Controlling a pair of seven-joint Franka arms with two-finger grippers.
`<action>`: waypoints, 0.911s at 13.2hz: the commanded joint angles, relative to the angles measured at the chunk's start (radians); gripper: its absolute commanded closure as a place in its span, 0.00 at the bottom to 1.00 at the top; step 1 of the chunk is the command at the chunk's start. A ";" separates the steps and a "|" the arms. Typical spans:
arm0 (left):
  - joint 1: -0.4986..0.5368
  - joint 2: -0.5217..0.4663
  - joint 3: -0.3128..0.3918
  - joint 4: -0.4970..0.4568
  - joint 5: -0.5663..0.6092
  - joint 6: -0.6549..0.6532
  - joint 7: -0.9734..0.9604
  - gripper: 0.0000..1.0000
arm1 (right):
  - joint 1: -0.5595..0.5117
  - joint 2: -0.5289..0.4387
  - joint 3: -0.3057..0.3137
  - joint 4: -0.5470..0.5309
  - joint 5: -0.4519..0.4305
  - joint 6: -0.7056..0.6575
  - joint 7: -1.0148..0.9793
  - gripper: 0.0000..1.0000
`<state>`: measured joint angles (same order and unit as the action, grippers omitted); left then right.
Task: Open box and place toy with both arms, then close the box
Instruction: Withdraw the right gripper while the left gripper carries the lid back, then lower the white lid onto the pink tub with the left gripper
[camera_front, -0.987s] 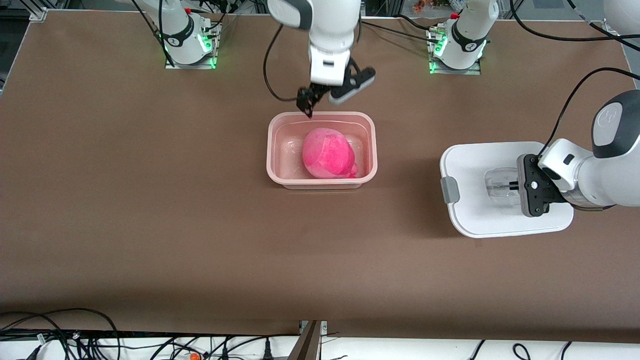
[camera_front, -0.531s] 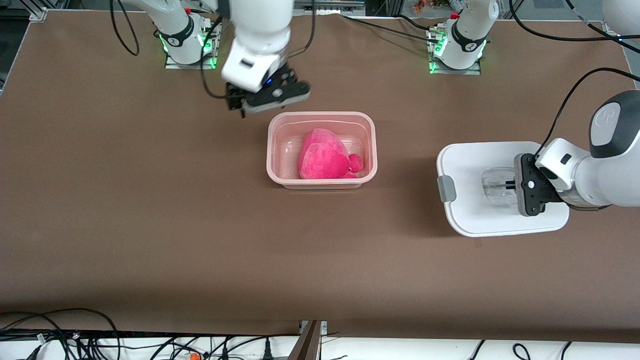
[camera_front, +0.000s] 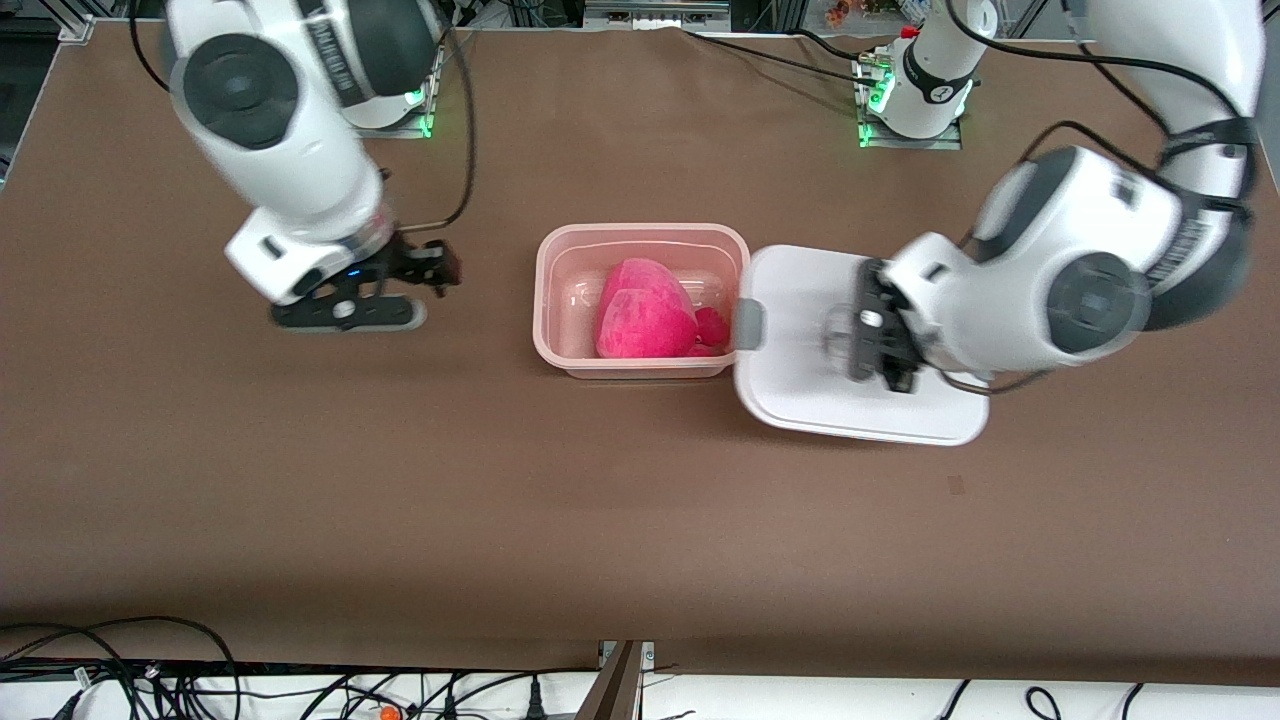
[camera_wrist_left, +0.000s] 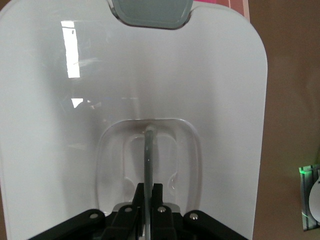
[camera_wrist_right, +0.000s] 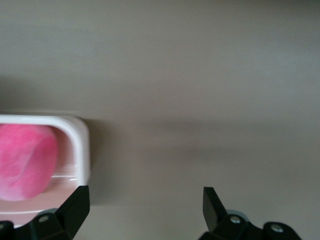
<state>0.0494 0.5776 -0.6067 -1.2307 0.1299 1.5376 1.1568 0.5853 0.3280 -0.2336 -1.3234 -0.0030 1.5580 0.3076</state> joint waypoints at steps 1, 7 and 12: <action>-0.139 0.025 0.018 0.011 0.007 0.076 -0.109 1.00 | -0.002 -0.017 -0.122 0.001 0.032 -0.074 -0.138 0.00; -0.312 0.065 0.019 -0.007 0.010 0.119 -0.252 1.00 | -0.140 -0.020 -0.139 0.000 0.089 -0.185 -0.348 0.00; -0.402 0.091 0.027 -0.013 0.042 0.119 -0.442 1.00 | -0.415 -0.150 0.092 -0.092 0.054 -0.127 -0.346 0.00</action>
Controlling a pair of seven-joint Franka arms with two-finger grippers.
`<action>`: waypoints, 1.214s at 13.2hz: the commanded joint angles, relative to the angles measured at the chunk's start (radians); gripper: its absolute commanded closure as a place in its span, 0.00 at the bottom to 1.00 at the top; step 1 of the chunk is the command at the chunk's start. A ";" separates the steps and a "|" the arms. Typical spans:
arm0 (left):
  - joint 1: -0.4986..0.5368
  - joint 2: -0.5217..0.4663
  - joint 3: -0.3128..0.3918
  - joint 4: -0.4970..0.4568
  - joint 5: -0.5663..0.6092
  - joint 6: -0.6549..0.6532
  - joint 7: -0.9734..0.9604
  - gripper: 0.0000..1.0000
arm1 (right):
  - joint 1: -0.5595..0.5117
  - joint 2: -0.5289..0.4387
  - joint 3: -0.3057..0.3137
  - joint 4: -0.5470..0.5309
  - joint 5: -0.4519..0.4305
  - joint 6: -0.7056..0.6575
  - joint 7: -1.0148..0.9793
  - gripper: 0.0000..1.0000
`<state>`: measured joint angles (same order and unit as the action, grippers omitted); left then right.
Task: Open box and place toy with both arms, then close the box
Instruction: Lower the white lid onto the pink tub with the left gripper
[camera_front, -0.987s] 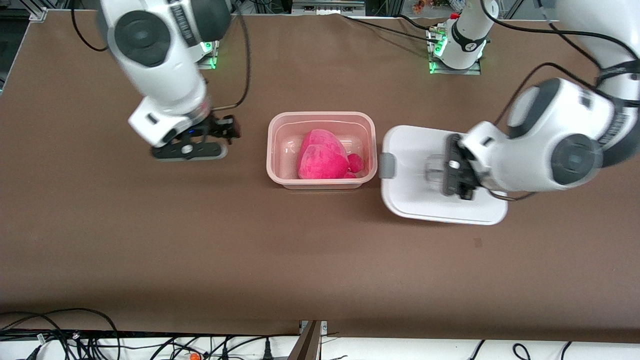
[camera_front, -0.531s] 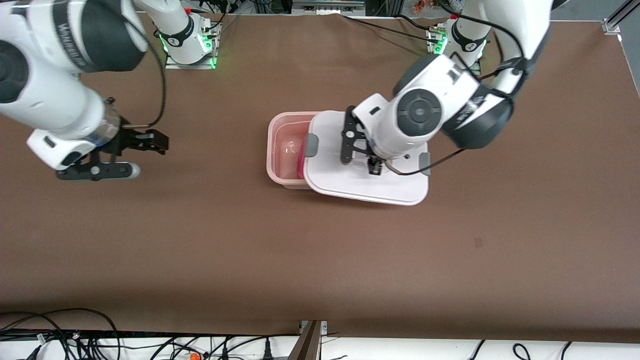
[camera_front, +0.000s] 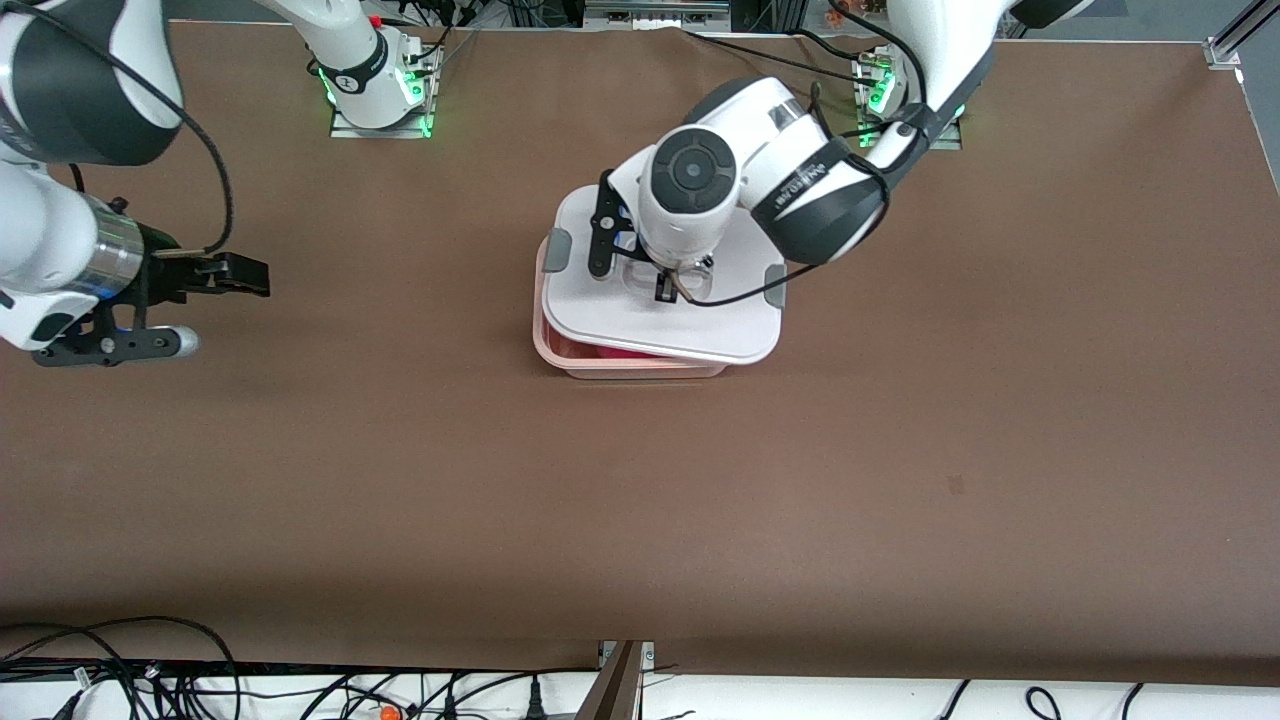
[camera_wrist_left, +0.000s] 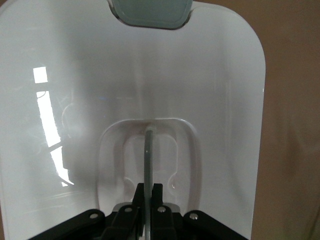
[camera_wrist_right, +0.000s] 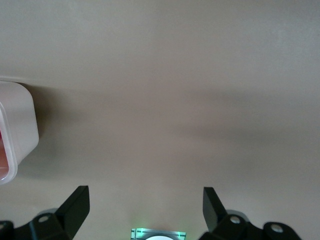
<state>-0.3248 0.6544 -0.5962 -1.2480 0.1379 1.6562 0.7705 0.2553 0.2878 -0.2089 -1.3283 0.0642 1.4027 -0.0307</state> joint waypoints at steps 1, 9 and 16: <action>-0.028 0.027 0.016 0.004 0.040 0.002 -0.071 1.00 | -0.099 -0.155 0.071 -0.113 -0.014 0.033 -0.005 0.00; -0.066 0.070 0.041 0.021 0.040 0.045 -0.145 1.00 | -0.088 -0.182 0.072 -0.155 -0.124 0.015 -0.021 0.00; -0.149 0.103 0.127 0.084 0.035 0.066 -0.171 1.00 | -0.097 -0.191 0.063 -0.152 -0.130 -0.019 -0.009 0.00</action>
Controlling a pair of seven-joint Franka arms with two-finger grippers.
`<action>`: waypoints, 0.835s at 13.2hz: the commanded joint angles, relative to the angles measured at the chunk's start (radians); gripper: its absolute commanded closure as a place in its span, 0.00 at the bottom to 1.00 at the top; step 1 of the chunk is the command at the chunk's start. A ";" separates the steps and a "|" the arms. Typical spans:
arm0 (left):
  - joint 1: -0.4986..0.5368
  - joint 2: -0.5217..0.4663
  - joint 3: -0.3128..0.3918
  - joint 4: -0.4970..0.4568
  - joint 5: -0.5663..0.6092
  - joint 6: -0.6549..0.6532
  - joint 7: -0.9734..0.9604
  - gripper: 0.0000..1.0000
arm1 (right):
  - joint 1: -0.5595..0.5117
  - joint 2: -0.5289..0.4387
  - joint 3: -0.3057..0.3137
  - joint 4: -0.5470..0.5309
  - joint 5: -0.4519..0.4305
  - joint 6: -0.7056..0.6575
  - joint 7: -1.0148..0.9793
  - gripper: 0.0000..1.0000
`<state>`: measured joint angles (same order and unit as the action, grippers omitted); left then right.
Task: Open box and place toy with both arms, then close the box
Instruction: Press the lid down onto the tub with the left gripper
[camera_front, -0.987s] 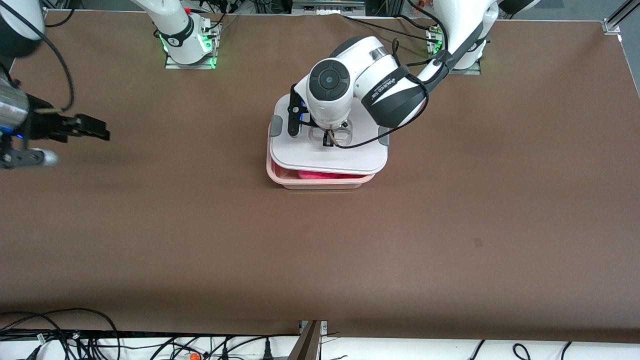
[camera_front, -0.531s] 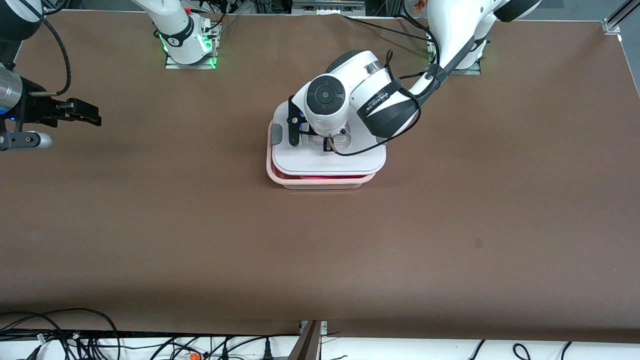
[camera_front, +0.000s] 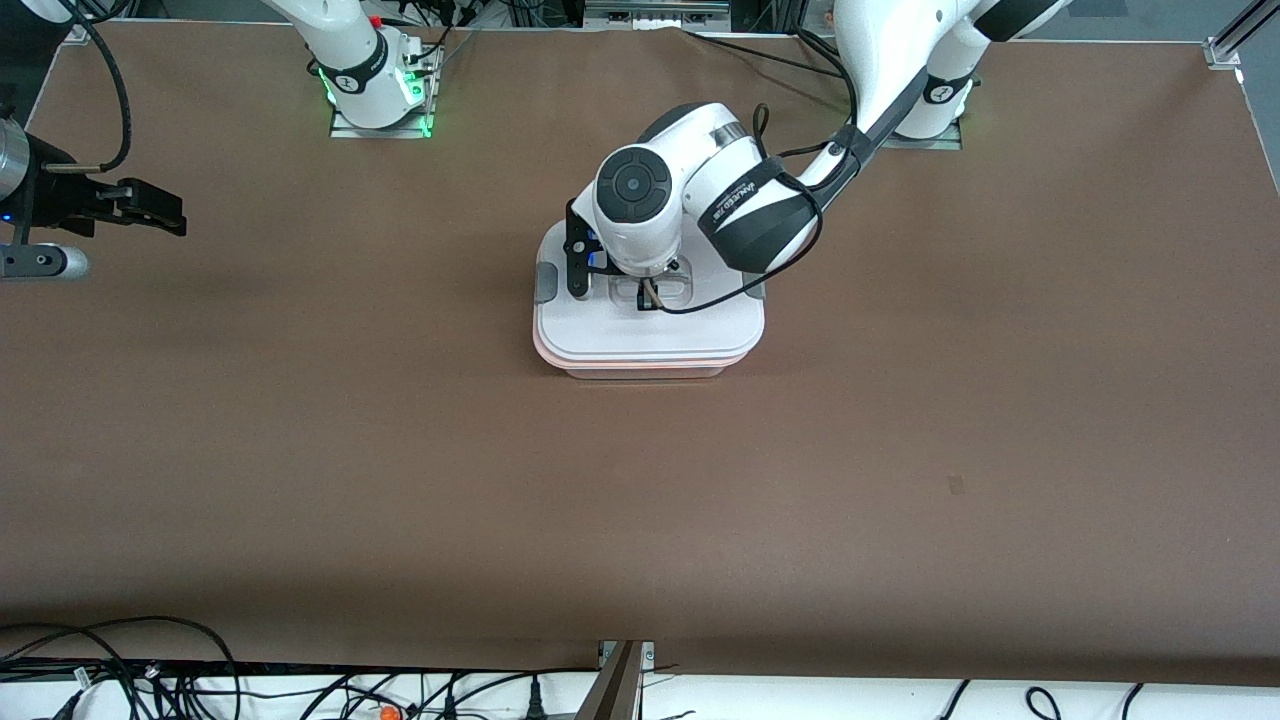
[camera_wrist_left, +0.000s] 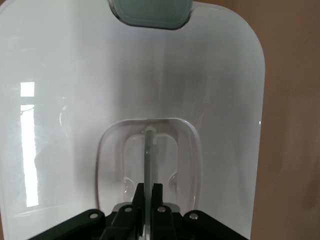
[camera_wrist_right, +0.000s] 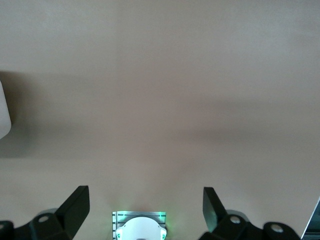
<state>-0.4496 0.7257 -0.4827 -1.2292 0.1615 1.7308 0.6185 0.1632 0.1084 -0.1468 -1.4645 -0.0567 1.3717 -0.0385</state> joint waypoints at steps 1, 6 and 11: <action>-0.026 0.041 0.013 0.077 0.012 -0.008 -0.023 1.00 | -0.005 -0.010 0.001 -0.016 -0.009 0.020 -0.001 0.00; -0.023 0.057 0.013 0.082 0.010 -0.004 -0.045 1.00 | -0.005 -0.003 0.001 -0.016 -0.028 0.026 -0.004 0.00; -0.029 0.066 0.015 0.082 0.012 0.000 -0.074 1.00 | -0.005 0.007 0.003 0.004 -0.028 0.024 -0.003 0.00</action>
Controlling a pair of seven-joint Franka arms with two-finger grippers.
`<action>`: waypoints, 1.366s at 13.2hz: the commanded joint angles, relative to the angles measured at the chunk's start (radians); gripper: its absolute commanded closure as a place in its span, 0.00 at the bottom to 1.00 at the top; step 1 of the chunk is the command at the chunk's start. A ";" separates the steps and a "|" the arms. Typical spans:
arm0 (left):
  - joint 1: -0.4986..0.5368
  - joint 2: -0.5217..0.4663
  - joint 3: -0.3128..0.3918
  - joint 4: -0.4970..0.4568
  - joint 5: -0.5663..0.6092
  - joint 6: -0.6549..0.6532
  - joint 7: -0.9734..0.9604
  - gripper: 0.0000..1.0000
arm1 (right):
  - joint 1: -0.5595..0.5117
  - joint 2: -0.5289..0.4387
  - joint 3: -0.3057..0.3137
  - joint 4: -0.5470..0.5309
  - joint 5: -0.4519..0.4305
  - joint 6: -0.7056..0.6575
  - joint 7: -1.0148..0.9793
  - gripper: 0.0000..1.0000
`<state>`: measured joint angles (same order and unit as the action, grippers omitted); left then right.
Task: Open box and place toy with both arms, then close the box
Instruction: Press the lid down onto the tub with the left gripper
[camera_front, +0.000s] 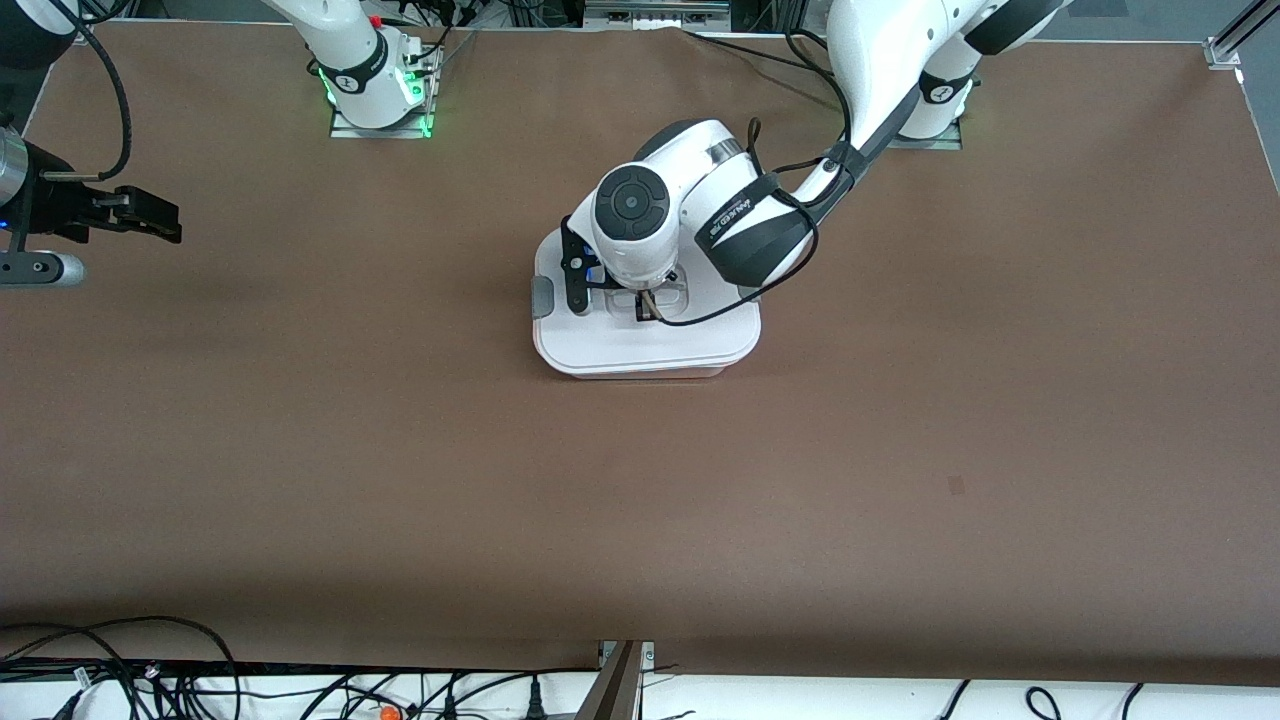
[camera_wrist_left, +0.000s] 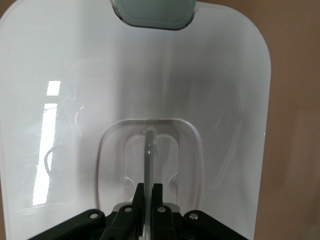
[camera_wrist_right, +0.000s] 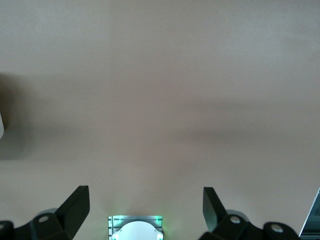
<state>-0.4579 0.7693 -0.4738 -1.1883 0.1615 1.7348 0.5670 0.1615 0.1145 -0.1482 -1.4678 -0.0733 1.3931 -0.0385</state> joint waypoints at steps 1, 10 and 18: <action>-0.021 0.022 0.006 0.039 0.012 -0.006 -0.022 1.00 | -0.005 0.001 0.003 0.007 -0.011 0.003 -0.003 0.00; -0.027 0.021 0.004 0.035 0.039 -0.001 0.044 1.00 | -0.003 0.001 0.004 0.007 -0.011 0.003 -0.001 0.00; -0.048 0.021 0.006 0.032 0.049 0.000 0.027 0.58 | -0.003 0.001 0.004 0.006 -0.008 0.003 0.000 0.00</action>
<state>-0.4964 0.7708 -0.4665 -1.1857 0.2133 1.7340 0.5950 0.1613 0.1148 -0.1483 -1.4678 -0.0738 1.3948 -0.0385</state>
